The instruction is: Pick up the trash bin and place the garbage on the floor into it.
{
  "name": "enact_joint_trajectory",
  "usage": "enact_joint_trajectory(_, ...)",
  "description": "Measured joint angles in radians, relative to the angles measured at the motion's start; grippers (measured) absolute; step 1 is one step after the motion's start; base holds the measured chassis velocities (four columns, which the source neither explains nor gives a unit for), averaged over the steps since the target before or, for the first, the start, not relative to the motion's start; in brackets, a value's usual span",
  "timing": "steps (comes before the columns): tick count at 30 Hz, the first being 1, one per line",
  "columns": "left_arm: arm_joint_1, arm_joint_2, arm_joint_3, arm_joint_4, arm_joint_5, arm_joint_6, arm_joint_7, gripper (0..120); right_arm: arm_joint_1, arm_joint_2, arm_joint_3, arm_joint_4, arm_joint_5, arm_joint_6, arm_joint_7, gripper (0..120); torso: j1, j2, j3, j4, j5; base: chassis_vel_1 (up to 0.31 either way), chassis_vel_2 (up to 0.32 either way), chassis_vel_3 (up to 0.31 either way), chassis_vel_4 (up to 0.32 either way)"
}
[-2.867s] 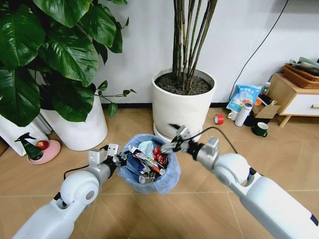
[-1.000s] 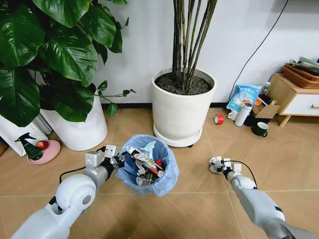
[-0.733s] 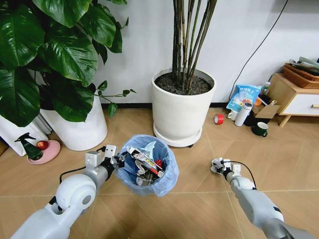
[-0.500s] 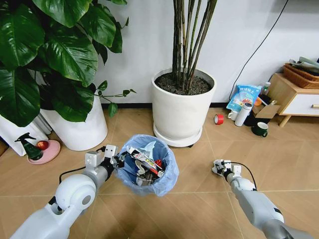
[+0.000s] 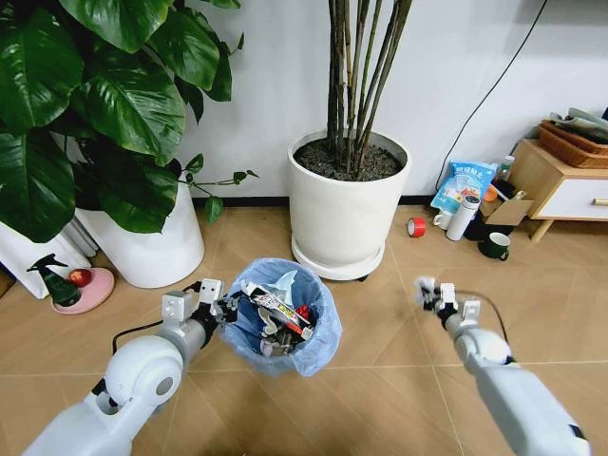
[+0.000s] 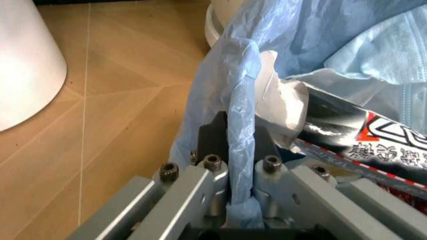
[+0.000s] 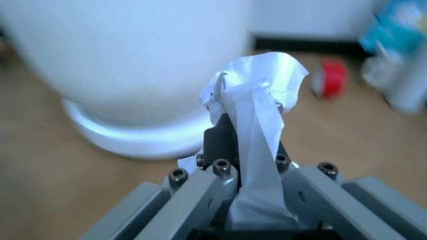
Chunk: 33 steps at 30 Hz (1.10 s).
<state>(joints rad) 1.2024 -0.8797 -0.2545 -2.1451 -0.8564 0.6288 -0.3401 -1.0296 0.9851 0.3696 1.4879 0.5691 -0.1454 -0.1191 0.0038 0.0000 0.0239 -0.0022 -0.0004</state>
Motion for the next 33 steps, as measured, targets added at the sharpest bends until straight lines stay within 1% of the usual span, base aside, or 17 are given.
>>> enact_joint_trajectory(1, 0.0, 0.0, 0.0, 0.0, 0.0, 0.0, 0.0, 0, 0.0, 0.0, 0.0, 0.0, 0.0, 0.0, 0.0, 0, 0.0, 0.0, 0.0, 0.0, 0.0, 0.0, 0.0, 0.0, 0.0)
enact_joint_trajectory(2, 0.0, -0.003, 0.001, 0.002, 0.002, 0.001, 0.0, 0, -0.017, -0.016, -0.001, 0.089, 0.015, -0.016, 0.001, 0, 0.0, 0.0, 0.0, -0.0003, -0.0004, 0.0, 0.0, 0.0, 0.0)
enact_joint_trajectory(4, -0.001, -0.006, 0.004, 0.005, 0.002, 0.001, 0.0, 0, -0.032, -0.035, -0.006, 0.21, 0.039, -0.036, 0.007, 0, 0.0, 0.0, 0.0, -0.0002, -0.0009, 0.0, 0.0, 0.0, 0.0)
enact_joint_trajectory(5, -0.003, -0.009, 0.007, 0.008, 0.003, 0.001, -0.001, 0, -0.035, -0.046, -0.014, 0.288, 0.055, -0.047, 0.014, 0, 0.0, 0.0, 0.0, 0.0, -0.0004, 0.0, 0.0, 0.0, 0.0)
enact_joint_trajectory(6, -0.003, -0.009, 0.007, 0.008, 0.003, 0.001, -0.001, 0, -0.035, -0.046, -0.014, 0.288, 0.055, -0.047, 0.014, 0, 0.0, 0.0, 0.0, 0.0, -0.0004, 0.0, 0.0, 0.0, 0.0)
enact_joint_trajectory(9, -0.007, -0.013, 0.013, 0.012, 0.003, 0.003, -0.001, 0, -0.015, -0.067, -0.05, 0.425, 0.109, -0.083, 0.023, 0, 0.0, 0.0, 0.0, 0.0, -0.0003, 0.0, 0.0, 0.0, 0.0)
enact_joint_trajectory(10, -0.007, -0.013, 0.013, 0.012, 0.003, 0.003, -0.001, 0, -0.015, -0.067, -0.05, 0.425, 0.109, -0.083, 0.023, 0, 0.0, 0.0, 0.0, 0.0, -0.0003, 0.0, 0.0, 0.0, 0.0)
enact_joint_trajectory(13, -0.023, -0.014, 0.024, 0.023, 0.003, 0.005, 0.002, 0, 0.008, -0.087, -0.098, 0.529, 0.151, -0.114, 0.022, 0, 0.0, 0.0, 0.0, 0.0001, -0.0004, 0.0, 0.0, 0.0, 0.0)
enact_joint_trajectory(17, -0.044, -0.014, 0.036, 0.038, -0.002, 0.009, 0.01, 0, 0.029, -0.107, -0.15, 0.625, 0.208, -0.146, 0.007, 0, 0.0, 0.0, 0.0, -0.0002, -0.0007, 0.0, 0.0, 0.0, 0.0)
enact_joint_trajectory(18, -0.044, -0.014, 0.036, 0.038, -0.002, 0.009, 0.01, 0, 0.029, -0.107, -0.15, 0.625, 0.208, -0.146, 0.007, 0, 0.0, 0.0, 0.0, -0.0002, -0.0007, 0.0, 0.0, 0.0, 0.0)
enact_joint_trajectory(21, -0.051, -0.014, 0.038, 0.042, -0.005, 0.012, 0.012, 0, 0.064, -0.123, -0.231, 0.672, 0.244, -0.155, -0.016, 0, 0.0, 0.0, 0.0, -0.0001, -0.0006, 0.0, 0.0, 0.0, 0.0)
enact_joint_trajectory(23, -0.054, -0.015, 0.039, 0.043, -0.007, 0.014, 0.012, 0, 0.078, -0.126, -0.259, 0.677, 0.248, -0.155, -0.024, 0, 0.0, 0.0, 0.0, -0.0001, -0.0005, 0.0, 0.0, 0.0, 0.0)
enact_joint_trajectory(25, -0.061, -0.015, 0.042, 0.044, -0.011, 0.017, 0.012, 0, 0.107, -0.126, -0.319, 0.68, 0.254, -0.155, -0.029, 0, 0.0, 0.0, 0.0, -0.0001, -0.0003, 0.0, 0.0, 0.0, 0.0)
enact_joint_trajectory(26, -0.065, -0.015, 0.045, 0.045, -0.015, 0.019, 0.011, 0, 0.126, -0.124, -0.357, 0.679, 0.256, -0.155, -0.03, 0, 0.0, 0.0, 0.0, -0.0001, -0.0005, 0.0, 0.0, 0.0, 0.0)
enact_joint_trajectory(27, -0.065, -0.015, 0.045, 0.045, -0.015, 0.019, 0.011, 0, 0.126, -0.124, -0.357, 0.679, 0.256, -0.155, -0.03, 0, 0.0, 0.0, 0.0, -0.0001, -0.0005, 0.0, 0.0, 0.0, 0.0)
enact_joint_trajectory(30, -0.075, -0.011, 0.045, 0.045, -0.023, 0.023, 0.01, 0, 0.183, -0.114, -0.456, 0.645, 0.255, -0.158, -0.031, 0, 0.0, 0.0, 0.0, 0.0, -0.0003, 0.0, 0.0, 0.0, 0.0)
enact_joint_trajectory(33, -0.076, -0.002, 0.039, 0.044, -0.029, 0.024, 0.009, 0, 0.204, -0.112, -0.497, 0.622, 0.251, -0.159, -0.031, 0, 0.0, 0.0, 0.0, -0.0001, -0.0005, 0.0, 0.0, 0.0, 0.0)
